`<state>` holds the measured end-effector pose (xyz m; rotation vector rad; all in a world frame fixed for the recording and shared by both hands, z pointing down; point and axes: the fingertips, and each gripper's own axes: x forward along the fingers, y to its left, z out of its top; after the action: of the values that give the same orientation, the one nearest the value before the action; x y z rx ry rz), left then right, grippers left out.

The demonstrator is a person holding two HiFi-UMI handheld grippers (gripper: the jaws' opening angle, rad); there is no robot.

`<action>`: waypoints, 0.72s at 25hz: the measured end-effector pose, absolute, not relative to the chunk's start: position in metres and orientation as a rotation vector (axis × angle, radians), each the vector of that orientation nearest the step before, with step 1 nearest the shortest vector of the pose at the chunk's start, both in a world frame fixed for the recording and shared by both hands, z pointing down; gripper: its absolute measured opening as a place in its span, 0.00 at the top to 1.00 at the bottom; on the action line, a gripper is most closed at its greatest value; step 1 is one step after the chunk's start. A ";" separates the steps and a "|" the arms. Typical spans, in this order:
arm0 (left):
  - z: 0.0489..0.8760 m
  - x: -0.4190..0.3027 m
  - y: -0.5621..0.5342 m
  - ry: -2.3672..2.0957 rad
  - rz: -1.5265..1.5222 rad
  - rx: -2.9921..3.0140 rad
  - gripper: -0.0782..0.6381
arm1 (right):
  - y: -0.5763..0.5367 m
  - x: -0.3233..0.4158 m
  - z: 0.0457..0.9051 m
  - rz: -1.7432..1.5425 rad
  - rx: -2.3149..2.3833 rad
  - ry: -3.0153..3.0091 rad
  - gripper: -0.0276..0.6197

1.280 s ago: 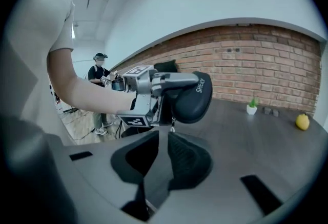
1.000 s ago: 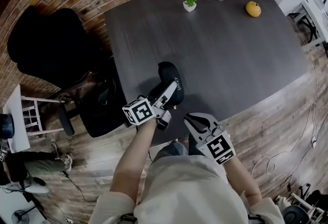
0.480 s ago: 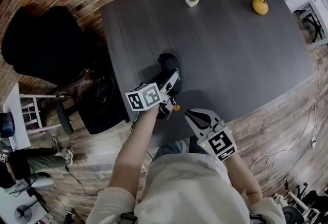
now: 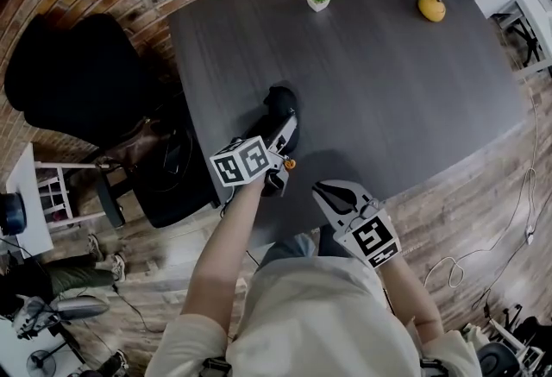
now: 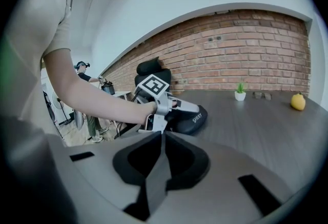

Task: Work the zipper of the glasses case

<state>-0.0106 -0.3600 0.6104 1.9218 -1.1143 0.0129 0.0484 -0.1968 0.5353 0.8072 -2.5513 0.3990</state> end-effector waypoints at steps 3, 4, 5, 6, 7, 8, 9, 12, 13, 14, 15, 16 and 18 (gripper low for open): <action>0.602 -0.023 -0.355 -1.166 0.006 1.917 0.42 | -0.190 0.046 0.533 0.391 0.818 -2.554 0.91; 0.597 -0.027 -0.352 -1.174 -0.005 1.923 0.42 | -0.188 0.045 0.530 0.382 0.826 -2.557 0.91; 0.590 -0.031 -0.349 -1.179 -0.018 1.934 0.42 | -0.186 0.043 0.527 0.372 0.835 -2.563 0.91; 0.583 -0.034 -0.345 -1.183 -0.031 1.952 0.42 | -0.184 0.042 0.524 0.360 0.846 -2.570 0.91; 0.574 -0.037 -0.340 -1.186 -0.044 1.978 0.42 | -0.182 0.040 0.519 0.349 0.859 -2.579 0.91; 0.565 -0.039 -0.334 -1.188 -0.053 2.010 0.42 | -0.181 0.040 0.515 0.337 0.875 -2.588 0.91; 0.556 -0.042 -0.327 -1.190 -0.056 2.045 0.42 | -0.179 0.040 0.509 0.326 0.894 -2.598 0.91; 0.529 -0.052 -0.300 -1.203 -0.046 2.152 0.48 | -0.172 0.040 0.492 0.288 0.964 -2.623 0.92; 0.519 -0.056 -0.290 -1.213 -0.045 2.184 0.53 | -0.170 0.040 0.486 0.272 0.994 -2.628 0.92; 0.510 -0.061 -0.279 -1.226 -0.048 2.216 0.59 | -0.168 0.041 0.480 0.255 1.025 -2.632 0.93; 0.500 -0.065 -0.268 -1.240 -0.052 2.248 0.66 | -0.166 0.041 0.474 0.239 1.056 -2.636 0.93; 0.490 -0.068 -0.257 -1.251 -0.053 2.281 0.69 | -0.164 0.042 0.468 0.226 1.088 -2.641 0.93; 0.475 -0.072 -0.236 -1.271 -0.040 2.344 0.74 | -0.159 0.043 0.457 0.218 1.153 -2.653 0.94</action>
<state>-0.0717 -0.2356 0.4752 2.3437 -1.2705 -0.0396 0.0427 -0.1588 0.4571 1.1526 -2.6531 0.2181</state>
